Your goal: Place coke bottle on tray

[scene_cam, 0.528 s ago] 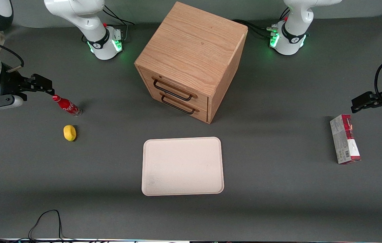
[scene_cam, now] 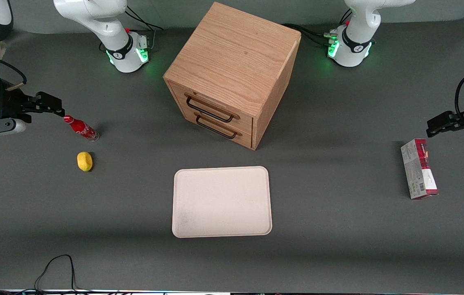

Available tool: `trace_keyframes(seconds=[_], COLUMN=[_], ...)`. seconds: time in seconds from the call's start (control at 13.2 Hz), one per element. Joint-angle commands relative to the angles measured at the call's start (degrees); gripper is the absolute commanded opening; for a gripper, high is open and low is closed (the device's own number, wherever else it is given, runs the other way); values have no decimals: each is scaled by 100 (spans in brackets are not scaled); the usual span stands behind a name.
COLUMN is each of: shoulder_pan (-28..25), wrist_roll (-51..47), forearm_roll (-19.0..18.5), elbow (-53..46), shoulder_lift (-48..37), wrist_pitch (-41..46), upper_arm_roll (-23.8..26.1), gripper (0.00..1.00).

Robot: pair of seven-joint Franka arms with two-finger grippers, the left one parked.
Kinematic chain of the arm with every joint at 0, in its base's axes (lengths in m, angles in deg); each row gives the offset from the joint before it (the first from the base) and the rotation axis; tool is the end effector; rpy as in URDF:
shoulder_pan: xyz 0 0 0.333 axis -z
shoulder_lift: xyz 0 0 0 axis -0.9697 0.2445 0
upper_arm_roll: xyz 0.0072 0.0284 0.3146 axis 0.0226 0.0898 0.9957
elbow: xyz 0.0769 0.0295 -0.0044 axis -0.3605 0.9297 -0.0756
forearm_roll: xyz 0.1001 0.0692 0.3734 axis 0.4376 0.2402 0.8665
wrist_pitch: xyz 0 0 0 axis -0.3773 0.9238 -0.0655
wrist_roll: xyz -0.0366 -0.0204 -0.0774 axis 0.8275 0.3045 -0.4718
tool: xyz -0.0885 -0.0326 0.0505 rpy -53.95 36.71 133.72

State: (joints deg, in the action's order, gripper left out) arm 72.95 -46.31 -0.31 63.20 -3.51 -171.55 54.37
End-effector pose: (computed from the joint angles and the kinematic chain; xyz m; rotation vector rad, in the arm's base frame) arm 0.5491 0.0258 0.5992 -3.1074 -0.2119 0.2317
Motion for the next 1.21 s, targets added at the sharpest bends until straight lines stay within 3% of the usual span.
trace_keyframes(seconds=[0.0, 0.23, 1.13], shoulder_pan=[296, 956, 922], wrist_roll=[-17, -8, 10], forearm_roll=[-16, -7, -33], elbow=[29, 30, 161], shoulder_lift=[-74, -180, -258], wrist_pitch=[141, 212, 203], upper_arm_roll=[92, 645, 611], gripper=[100, 100, 100])
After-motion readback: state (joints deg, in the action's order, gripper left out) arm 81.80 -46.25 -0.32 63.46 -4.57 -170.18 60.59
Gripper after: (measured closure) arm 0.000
